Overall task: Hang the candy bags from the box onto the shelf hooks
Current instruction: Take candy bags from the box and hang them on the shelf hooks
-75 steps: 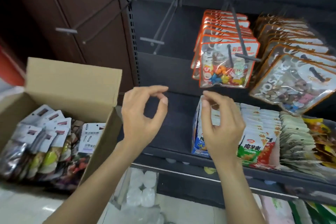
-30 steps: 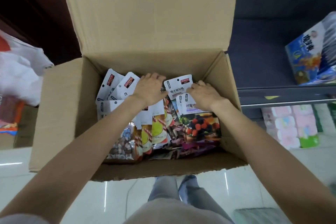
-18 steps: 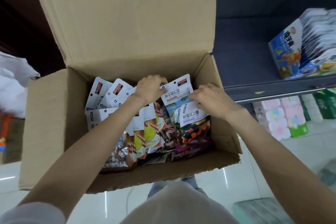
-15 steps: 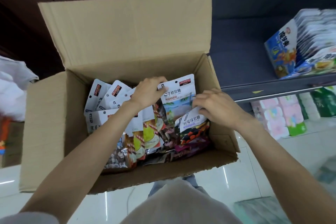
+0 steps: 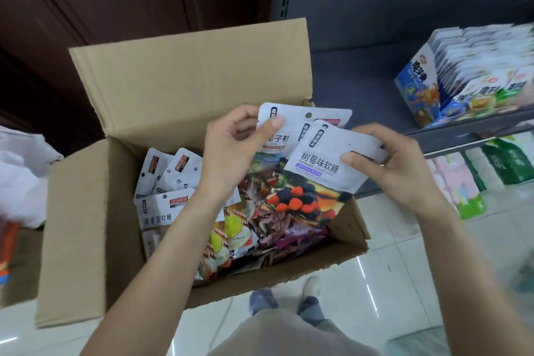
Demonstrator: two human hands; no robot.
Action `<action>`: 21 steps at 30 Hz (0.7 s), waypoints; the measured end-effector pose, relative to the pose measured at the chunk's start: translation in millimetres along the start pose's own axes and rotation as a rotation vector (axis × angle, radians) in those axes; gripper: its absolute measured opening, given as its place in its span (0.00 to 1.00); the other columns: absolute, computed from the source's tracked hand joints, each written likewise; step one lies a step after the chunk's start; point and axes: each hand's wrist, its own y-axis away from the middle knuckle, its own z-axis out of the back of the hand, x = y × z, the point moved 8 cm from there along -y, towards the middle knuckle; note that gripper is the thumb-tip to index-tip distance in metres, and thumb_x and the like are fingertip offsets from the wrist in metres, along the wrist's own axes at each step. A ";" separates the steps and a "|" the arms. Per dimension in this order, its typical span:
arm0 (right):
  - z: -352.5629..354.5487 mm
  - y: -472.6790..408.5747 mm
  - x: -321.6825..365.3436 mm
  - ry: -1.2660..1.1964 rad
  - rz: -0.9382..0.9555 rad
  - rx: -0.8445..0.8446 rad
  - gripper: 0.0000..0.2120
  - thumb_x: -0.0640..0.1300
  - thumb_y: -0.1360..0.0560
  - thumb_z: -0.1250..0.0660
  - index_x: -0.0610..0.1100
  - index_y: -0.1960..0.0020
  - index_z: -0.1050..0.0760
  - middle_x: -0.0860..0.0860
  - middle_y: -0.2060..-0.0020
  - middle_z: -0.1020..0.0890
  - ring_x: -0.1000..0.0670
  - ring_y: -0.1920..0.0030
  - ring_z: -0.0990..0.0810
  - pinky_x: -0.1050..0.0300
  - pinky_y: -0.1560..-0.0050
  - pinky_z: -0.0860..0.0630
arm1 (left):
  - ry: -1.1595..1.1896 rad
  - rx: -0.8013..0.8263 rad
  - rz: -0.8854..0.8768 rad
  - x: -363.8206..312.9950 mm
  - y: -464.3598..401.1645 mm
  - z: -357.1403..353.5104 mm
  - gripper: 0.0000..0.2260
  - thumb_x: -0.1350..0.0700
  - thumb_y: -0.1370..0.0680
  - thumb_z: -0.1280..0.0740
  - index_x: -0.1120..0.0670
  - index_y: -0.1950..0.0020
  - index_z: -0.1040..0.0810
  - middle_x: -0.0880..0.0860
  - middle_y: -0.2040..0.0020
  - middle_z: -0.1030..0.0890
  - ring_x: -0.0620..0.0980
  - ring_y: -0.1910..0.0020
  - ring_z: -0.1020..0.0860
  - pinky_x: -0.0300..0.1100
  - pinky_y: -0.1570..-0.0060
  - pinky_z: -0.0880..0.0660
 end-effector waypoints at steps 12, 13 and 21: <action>76.6 49.3 12.7 -0.420 0.116 -0.282 0.15 0.41 0.31 0.25 0.56 0.52 0.26 0.56 0.58 0.21 0.55 0.55 0.23 0.62 0.54 0.24 | -0.214 0.305 -0.122 -54.0 43.1 -90.5 0.11 0.56 0.33 0.25 0.45 0.54 0.18 0.38 0.57 0.16 0.38 0.56 0.18 0.32 0.52 0.24; 86.6 54.7 13.6 -0.457 0.132 -0.285 0.14 0.42 0.31 0.26 0.58 0.52 0.25 0.53 0.56 0.22 0.53 0.54 0.23 0.61 0.53 0.24 | -0.180 0.312 -0.125 -61.8 48.7 -102.7 0.10 0.55 0.34 0.26 0.44 0.55 0.18 0.38 0.58 0.16 0.37 0.57 0.18 0.31 0.54 0.24; 208.7 119.9 -19.2 -0.731 0.078 -0.455 0.27 0.47 0.43 0.19 0.48 0.47 0.26 0.54 0.56 0.16 0.54 0.57 0.17 0.58 0.58 0.19 | 0.008 0.439 0.006 -57.1 84.3 -250.6 0.10 0.58 0.33 0.30 0.52 0.53 0.18 0.44 0.58 0.15 0.39 0.58 0.18 0.32 0.59 0.23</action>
